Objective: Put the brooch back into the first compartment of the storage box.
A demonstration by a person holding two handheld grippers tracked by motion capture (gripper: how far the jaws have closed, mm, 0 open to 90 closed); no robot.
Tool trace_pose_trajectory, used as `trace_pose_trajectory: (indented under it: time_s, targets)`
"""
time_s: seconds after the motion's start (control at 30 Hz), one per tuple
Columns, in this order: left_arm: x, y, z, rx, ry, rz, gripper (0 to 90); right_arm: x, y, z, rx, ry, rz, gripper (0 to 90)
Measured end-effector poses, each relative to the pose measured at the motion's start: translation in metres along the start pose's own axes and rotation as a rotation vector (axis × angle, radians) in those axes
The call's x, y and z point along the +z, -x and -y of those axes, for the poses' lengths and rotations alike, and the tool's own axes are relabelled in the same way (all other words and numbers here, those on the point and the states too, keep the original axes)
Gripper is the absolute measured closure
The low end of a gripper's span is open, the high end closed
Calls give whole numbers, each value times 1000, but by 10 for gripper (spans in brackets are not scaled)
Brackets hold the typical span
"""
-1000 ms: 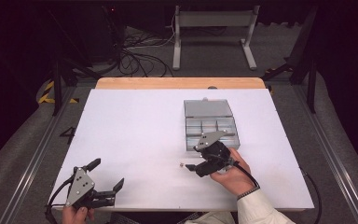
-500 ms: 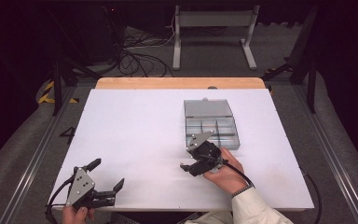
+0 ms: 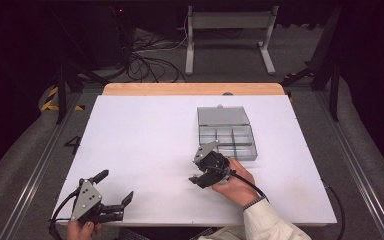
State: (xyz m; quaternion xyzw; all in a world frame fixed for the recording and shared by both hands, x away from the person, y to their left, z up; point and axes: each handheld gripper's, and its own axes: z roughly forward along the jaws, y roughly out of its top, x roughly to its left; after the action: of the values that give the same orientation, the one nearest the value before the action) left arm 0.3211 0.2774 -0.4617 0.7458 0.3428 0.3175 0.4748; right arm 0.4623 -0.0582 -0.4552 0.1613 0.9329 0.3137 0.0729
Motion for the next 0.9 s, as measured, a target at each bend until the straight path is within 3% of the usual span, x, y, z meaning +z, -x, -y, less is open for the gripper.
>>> trace_pose_trajectory:
  time_s: [0.57,0.9]
  targets:
    - [1,-1,0,7,0,1,29,16,0,-6,-9,-34,0,464]
    - [1,0,0,2,1,5,29,20,-1,-5,-27,-76,23,597]
